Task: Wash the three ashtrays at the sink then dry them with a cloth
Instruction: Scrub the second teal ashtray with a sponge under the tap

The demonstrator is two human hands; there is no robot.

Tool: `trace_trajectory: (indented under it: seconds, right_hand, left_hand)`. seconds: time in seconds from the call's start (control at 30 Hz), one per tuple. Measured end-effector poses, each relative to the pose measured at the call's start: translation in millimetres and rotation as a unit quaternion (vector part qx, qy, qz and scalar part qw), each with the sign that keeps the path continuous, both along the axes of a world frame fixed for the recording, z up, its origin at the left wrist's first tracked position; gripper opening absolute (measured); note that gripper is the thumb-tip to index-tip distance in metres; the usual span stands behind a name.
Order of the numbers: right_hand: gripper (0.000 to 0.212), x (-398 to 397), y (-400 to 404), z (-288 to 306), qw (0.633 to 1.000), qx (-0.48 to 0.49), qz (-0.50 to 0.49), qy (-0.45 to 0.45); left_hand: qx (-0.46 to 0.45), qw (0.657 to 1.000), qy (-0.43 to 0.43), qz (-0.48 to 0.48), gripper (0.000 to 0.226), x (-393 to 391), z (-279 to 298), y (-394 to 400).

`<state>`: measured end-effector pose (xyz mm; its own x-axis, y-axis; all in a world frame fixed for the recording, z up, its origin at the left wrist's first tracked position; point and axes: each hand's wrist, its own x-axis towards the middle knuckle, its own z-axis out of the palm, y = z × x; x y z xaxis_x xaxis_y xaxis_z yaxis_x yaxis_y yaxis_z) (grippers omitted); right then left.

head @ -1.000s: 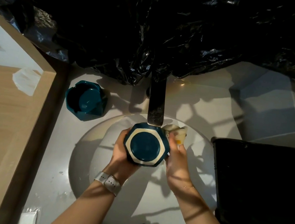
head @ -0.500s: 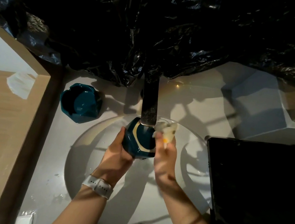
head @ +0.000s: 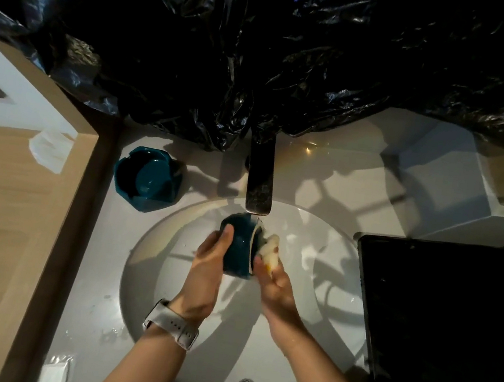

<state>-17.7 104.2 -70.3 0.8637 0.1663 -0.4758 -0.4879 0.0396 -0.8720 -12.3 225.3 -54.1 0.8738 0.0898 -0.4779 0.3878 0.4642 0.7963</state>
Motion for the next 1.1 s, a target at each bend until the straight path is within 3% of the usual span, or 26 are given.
trace_trajectory:
  seconds: [0.07,0.13,0.2,0.27,0.37,0.47,0.53,0.57,0.63,0.67,0.73,0.8,0.87,0.97,1.03,1.1]
  right_hand:
    - [0.029,-7.5,-12.6,1.7,0.996,0.047,0.012,0.07]
    - [0.026,-8.4,-22.7,4.5,0.992,0.084,-0.008,0.094]
    - [0.019,-5.9,-32.1,12.7,0.991,0.086,-0.057,0.09]
    - [0.013,-1.9,-45.4,20.5,0.984,0.106,-0.109,0.091]
    - [0.005,4.1,-68.4,24.0,0.978,0.132,-0.127,0.102]
    - [0.03,6.4,-82.3,26.9,0.979,0.083,-0.121,0.142]
    - [0.048,7.8,-86.2,28.5,0.977,0.081,-0.119,0.156]
    - [0.053,8.3,-86.0,31.5,0.976,0.088,-0.12,0.159]
    - [0.055,9.5,-87.6,34.7,0.971,0.096,-0.139,0.17]
    - [0.049,10.8,-89.1,37.3,0.968,0.097,-0.151,0.178]
    - [0.035,12.8,-92.9,41.9,0.97,0.083,-0.139,0.182]
    - [0.044,14.8,-97.3,46.8,0.976,0.062,-0.113,0.176]
    - [0.046,15.6,-100.5,55.4,0.981,0.035,-0.099,0.161]
    - [0.035,15.9,-104.0,67.2,0.987,0.003,-0.099,0.128]
    - [0.029,15.0,-106.3,66.8,0.989,-0.02,-0.099,0.103]
    - [0.034,14.2,-108.7,66.8,0.991,-0.049,-0.095,0.085]
  left_hand:
    - [0.149,0.988,-0.024,-0.039,0.024,-0.4,-1.8,0.7]
    - [0.297,0.943,-0.075,-0.129,0.016,0.7,-5.5,0.4]
    - [0.437,0.867,-0.146,-0.19,0.021,2.4,-15.1,0.9]
    - [0.575,0.756,-0.223,-0.22,0.03,5.3,-21.7,1.2]
    - [0.67,0.633,-0.31,-0.234,0.032,11.8,-20.6,5.0]
    - [0.727,0.524,-0.366,-0.252,0.035,17.4,-22.7,11.0]
    - [0.746,0.478,-0.375,-0.273,0.036,16.7,-22.7,9.7]
    - [0.748,0.474,-0.37,-0.279,0.035,15.1,-21.1,8.2]
    - [0.739,0.502,-0.344,-0.29,0.033,9.4,-20.4,4.9]
    - [0.725,0.541,-0.325,-0.276,0.03,5.6,-22.5,3.1]
    - [0.637,0.691,-0.241,-0.242,0.022,-3.4,-15.4,-6.1]
    - [0.483,0.845,-0.122,-0.196,0.023,-13.2,-3.5,-20.1]
    - [0.317,0.94,-0.037,-0.117,0.024,-22.6,6.8,-31.2]
    - [0.044,0.998,0.043,-0.008,0.031,-32.9,12.1,-37.9]
    - [-0.104,0.989,0.087,0.059,0.033,-37.4,16.1,-42.8]
    - [-0.169,0.976,0.107,0.088,0.034,-38.8,19.8,-47.5]
